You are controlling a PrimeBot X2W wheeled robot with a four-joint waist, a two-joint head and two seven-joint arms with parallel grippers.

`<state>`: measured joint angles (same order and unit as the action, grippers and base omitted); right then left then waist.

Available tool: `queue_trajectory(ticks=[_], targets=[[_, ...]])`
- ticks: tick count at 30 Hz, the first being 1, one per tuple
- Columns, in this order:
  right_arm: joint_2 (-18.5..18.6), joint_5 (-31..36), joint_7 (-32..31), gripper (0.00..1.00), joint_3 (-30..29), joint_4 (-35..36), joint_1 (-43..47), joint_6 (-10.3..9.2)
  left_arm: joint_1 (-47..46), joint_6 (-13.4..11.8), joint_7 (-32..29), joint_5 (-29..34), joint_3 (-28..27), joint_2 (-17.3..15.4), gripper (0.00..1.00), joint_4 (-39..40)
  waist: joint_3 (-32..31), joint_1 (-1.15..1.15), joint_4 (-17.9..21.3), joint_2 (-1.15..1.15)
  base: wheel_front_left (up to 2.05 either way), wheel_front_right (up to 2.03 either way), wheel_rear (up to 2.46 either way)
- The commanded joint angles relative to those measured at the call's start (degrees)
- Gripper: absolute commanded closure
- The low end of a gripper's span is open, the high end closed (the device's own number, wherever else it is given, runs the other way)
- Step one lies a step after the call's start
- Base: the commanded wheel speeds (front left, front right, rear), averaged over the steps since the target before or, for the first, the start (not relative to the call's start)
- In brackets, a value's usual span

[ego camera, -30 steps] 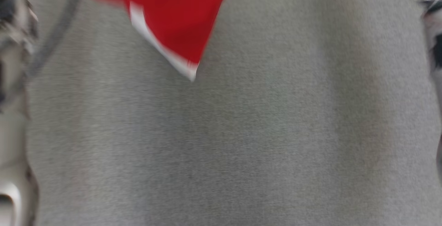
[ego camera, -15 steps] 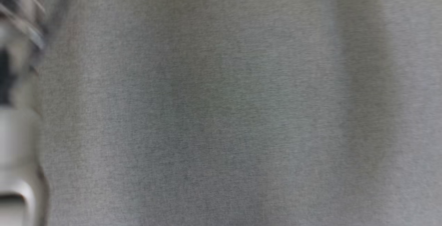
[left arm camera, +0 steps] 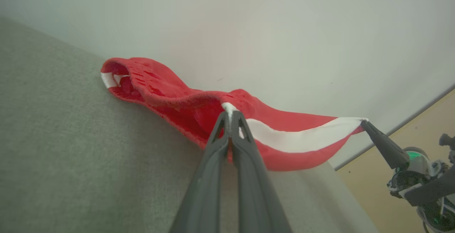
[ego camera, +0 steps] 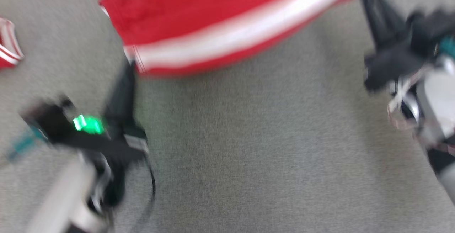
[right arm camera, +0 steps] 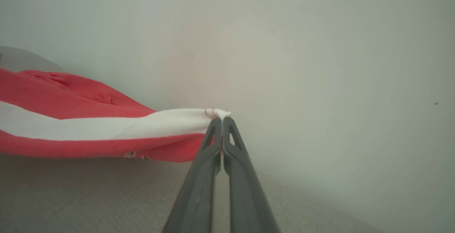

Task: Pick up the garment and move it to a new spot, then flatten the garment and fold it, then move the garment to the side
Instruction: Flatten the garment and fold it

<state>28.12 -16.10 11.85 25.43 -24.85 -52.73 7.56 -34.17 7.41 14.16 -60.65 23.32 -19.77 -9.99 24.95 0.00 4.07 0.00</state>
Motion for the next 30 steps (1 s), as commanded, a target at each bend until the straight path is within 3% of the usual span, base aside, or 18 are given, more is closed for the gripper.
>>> queue_trajectory(ticks=[1,8,17,24,30], targets=[[2.08,-1.49,-1.43,1.0,0.46,2.19,3.77,-0.15,3.81,0.1,0.68,2.89,1.23,-0.74,1.0,0.53,-8.0,0.0,0.46,0.0,0.0,0.0,0.0],[8.93,-9.11,-9.81,1.0,4.81,16.17,20.81,-0.15,17.88,0.1,1.09,7.43,3.41,1.34,1.0,1.9,-14.56,0.0,1.59,0.0,0.0,0.0,0.0],[16.74,-17.12,-21.78,1.0,3.79,30.32,40.68,-0.15,30.32,0.09,1.12,10.77,2.29,-0.44,1.0,2.72,-17.48,0.0,2.24,0.0,0.0,0.0,0.0],[16.96,-20.05,-27.45,1.0,0.02,35.0,51.26,-0.15,37.49,-0.47,1.13,10.55,1.26,-2.47,1.0,4.66,-17.51,0.0,1.74,0.0,0.0,0.0,0.0],[17.15,-17.8,-27.4,1.0,-2.89,37.2,51.04,-0.15,38.02,-0.48,1.13,10.74,0.47,-2.13,1.0,8.04,-16.65,0.0,0.96,0.0,0.0,0.0,0.0]])
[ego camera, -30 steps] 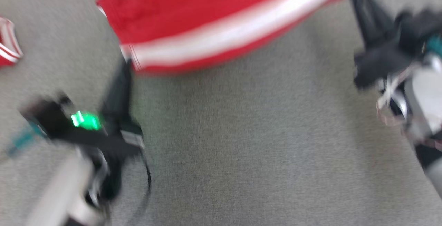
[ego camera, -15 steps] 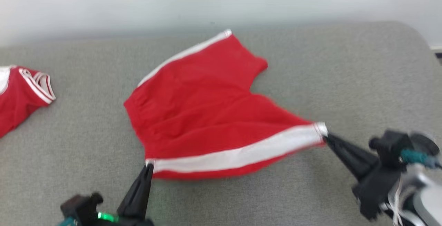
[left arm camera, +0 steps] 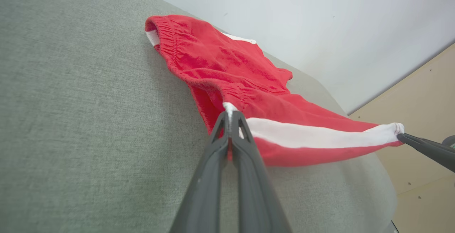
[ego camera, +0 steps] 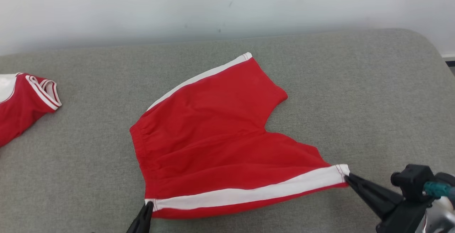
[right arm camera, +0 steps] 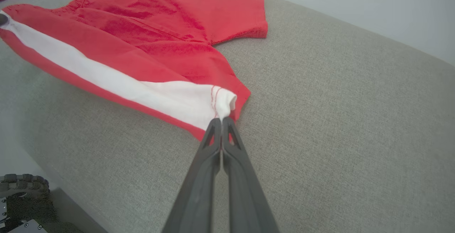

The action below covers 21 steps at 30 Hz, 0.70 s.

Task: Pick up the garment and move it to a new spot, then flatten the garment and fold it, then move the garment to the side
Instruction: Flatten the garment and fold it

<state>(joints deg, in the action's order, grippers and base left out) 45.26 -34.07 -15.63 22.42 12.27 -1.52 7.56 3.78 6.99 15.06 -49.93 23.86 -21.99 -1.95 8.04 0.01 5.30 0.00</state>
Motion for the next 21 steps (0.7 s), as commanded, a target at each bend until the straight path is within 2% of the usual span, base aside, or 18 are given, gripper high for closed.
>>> queue_trajectory(ticks=[1,6,12,17,21], targets=[[-0.29,0.36,0.41,1.0,-0.07,0.28,-1.55,-0.15,-0.49,0.02,0.23,-0.16,-0.2,0.37,1.0,0.61,0.5,-0.01,-0.47,0.0,0.0,0.0,0.0],[0.68,0.81,1.35,1.0,3.63,-2.65,-11.82,-0.15,-5.61,0.22,-0.28,-1.38,-0.31,1.88,1.0,1.78,2.93,-0.01,-2.14,0.0,0.0,0.0,0.0],[0.76,-1.54,3.1,1.0,10.01,-11.69,-28.55,-0.15,-15.01,-0.61,-2.39,-1.84,-0.12,5.12,1.0,0.09,6.92,-0.01,-5.94,0.0,0.0,0.0,0.0],[-0.03,-3.58,3.61,1.0,15.09,-20.7,-41.26,-0.15,-22.77,-3.0,-4.11,-2.09,-0.22,8.6,1.0,-4.03,10.36,-0.01,-9.15,0.0,0.0,0.0,0.0],[-0.55,-4.63,3.35,1.0,18.97,-27.21,-49.37,-0.15,-28.35,-5.86,-4.36,-2.11,-0.98,11.6,1.0,-7.35,13.17,-0.01,-11.67,0.0,0.0,0.0,0.0]])
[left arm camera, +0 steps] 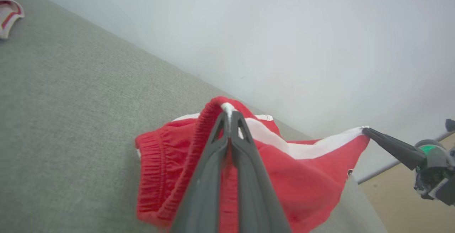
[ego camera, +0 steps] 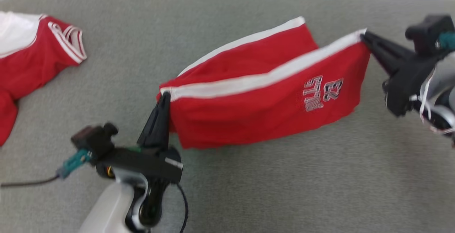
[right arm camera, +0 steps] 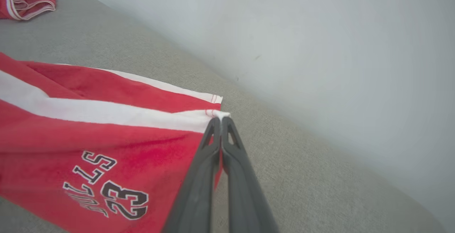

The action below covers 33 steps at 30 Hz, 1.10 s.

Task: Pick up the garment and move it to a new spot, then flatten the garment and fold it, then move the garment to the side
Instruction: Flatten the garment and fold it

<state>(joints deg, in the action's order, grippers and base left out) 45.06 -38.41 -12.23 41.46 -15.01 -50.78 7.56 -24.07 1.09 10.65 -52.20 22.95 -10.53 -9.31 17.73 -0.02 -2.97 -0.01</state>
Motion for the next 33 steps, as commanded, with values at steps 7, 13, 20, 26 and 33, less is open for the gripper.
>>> queue_trajectory(ticks=[7,13,20,26,33], targets=[[-1.77,-1.23,2.36,1.0,4.39,-9.14,-9.43,-0.15,-7.78,-2.7,0.06,1.55,0.15,3.26,1.0,-6.5,6.95,0.02,-6.41,0.01,0.0,0.0,0.0],[-3.59,-1.61,4.27,1.0,7.12,-14.75,-15.45,-0.15,-12.92,-3.03,-0.05,1.69,0.61,4.53,1.0,-10.07,9.85,0.02,-7.22,0.01,0.0,0.0,0.0],[-5.3,-0.92,5.95,1.0,10.53,-20.26,-21.14,-0.15,-17.04,-4.13,1.0,1.54,0.22,5.74,1.0,-13.34,11.39,0.02,-7.73,0.01,0.0,0.0,0.0],[-6.62,-2.18,7.34,0.82,11.85,-23.7,-23.36,-0.15,-17.99,-4.15,1.76,1.74,0.7,6.19,0.58,-14.49,11.96,0.02,-7.71,0.01,0.0,0.0,0.0],[-8.65,-7.14,4.61,0.0,9.92,-29.2,-24.36,-0.15,-16.96,-2.69,3.37,3.17,0.22,4.83,0.0,-14.24,10.28,0.02,-7.46,0.01,0.0,0.0,0.0]])
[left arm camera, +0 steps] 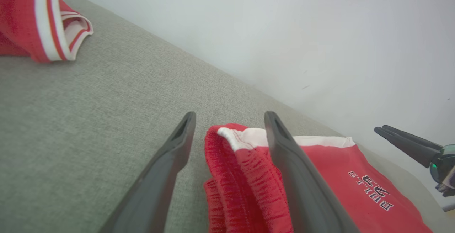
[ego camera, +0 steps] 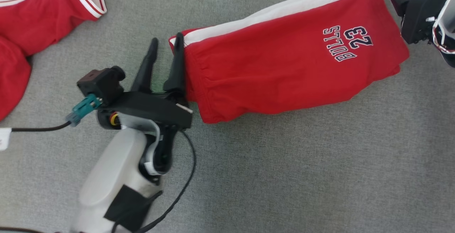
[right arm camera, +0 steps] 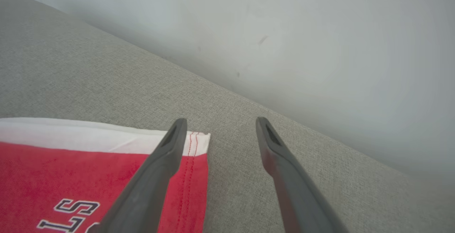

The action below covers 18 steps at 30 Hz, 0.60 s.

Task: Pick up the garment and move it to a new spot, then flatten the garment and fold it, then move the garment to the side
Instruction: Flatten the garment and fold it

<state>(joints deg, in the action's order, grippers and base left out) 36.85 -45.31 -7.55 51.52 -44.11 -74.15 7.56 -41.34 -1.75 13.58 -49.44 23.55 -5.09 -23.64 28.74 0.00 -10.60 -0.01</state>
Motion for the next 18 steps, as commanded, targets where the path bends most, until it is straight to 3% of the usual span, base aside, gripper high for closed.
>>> queue_trajectory(ticks=[1,6,12,18], targets=[[-0.78,-1.07,-0.88,0.0,-0.18,-0.42,-0.71,-0.15,0.9,0.41,0.57,1.21,-0.37,-1.48,0.0,0.47,-1.2,0.0,0.3,0.01,0.0,0.0,0.0],[-0.91,-6.26,-8.46,0.0,-1.03,-1.3,1.19,-0.15,5.2,2.5,1.51,4.56,-1.14,-5.76,0.0,4.88,-3.86,0.0,1.05,0.01,0.0,0.0,0.0],[-2.34,-9.51,-18.27,0.0,-3.88,-6.65,2.74,-0.15,14.23,2.74,1.66,11.36,-2.73,-10.12,0.0,13.6,-5.52,0.0,1.12,0.01,0.0,0.0,0.0],[-6.4,-7.89,-20.32,0.0,-7.26,-13.81,3.48,-0.14,24.11,2.56,1.69,14.42,-4.84,-10.4,0.0,20.85,-5.02,0.0,0.12,0.01,0.0,0.0,0.0]])
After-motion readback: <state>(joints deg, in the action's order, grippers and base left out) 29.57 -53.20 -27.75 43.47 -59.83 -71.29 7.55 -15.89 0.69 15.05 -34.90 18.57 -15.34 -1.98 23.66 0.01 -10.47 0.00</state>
